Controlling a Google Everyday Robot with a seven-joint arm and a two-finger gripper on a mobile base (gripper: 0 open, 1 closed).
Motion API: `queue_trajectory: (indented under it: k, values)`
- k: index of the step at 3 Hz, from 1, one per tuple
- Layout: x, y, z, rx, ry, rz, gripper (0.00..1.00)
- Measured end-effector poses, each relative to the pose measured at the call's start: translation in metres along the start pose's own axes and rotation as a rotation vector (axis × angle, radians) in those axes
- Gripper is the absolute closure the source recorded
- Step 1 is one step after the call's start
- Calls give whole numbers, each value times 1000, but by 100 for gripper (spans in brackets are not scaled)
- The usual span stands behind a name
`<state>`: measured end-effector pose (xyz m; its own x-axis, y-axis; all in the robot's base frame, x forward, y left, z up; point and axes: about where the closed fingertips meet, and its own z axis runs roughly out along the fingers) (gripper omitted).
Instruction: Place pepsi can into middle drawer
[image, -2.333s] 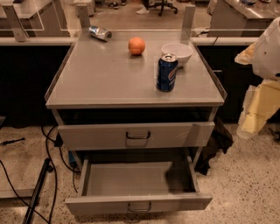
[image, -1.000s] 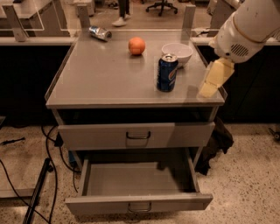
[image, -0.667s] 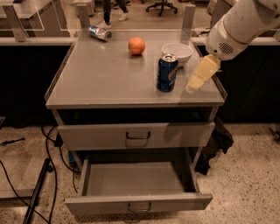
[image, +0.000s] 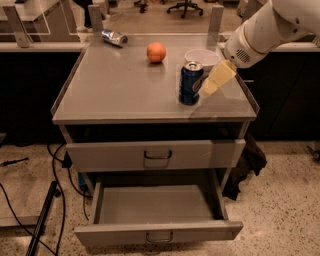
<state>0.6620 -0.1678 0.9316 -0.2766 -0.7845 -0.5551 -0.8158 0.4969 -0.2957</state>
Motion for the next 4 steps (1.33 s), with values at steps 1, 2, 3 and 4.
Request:
queue_trajectory:
  k: [1,2,3,4]
  values:
    - [14,-6,10,8,22,20,0]
    - [25,-19,34,11,-21,111,0]
    - [24,-24,48,6,-65,169,0]
    - [15,-20,65,-31,-126,221,0]
